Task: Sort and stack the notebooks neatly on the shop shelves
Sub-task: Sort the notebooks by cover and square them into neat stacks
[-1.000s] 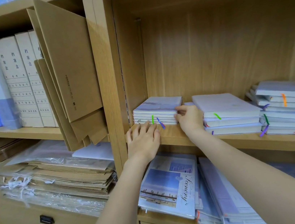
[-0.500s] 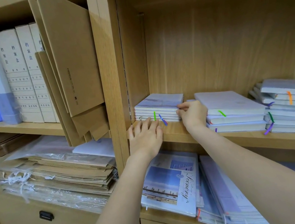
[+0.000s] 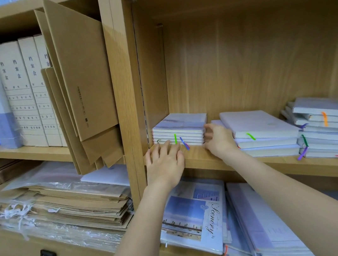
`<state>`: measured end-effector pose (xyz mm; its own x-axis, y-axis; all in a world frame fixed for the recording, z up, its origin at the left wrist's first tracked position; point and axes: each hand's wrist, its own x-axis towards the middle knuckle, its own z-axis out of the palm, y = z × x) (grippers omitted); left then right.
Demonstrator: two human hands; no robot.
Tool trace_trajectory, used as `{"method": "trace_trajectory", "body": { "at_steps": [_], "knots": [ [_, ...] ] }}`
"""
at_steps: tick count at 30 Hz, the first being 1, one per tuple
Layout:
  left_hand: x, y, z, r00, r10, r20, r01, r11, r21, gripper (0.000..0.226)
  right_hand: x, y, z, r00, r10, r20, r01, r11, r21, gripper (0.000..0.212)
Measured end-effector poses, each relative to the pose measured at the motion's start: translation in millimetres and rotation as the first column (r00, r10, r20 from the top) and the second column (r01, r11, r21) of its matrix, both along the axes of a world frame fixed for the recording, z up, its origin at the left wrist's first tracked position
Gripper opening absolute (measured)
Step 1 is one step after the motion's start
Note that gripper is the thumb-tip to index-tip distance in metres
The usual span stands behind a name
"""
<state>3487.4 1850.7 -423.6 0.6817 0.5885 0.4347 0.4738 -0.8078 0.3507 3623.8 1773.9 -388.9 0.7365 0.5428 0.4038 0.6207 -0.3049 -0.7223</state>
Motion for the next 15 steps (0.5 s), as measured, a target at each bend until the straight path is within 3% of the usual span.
{"method": "trace_trajectory", "body": {
  "at_steps": [15],
  "knots": [
    [-0.9,-0.3,3.2,0.999,-0.021,-0.038,0.019,0.999,-0.041,0.045,-8.3,-5.4,2.8,0.998,0.027,0.056,-0.024,0.998,-0.057,0.034]
  ]
}}
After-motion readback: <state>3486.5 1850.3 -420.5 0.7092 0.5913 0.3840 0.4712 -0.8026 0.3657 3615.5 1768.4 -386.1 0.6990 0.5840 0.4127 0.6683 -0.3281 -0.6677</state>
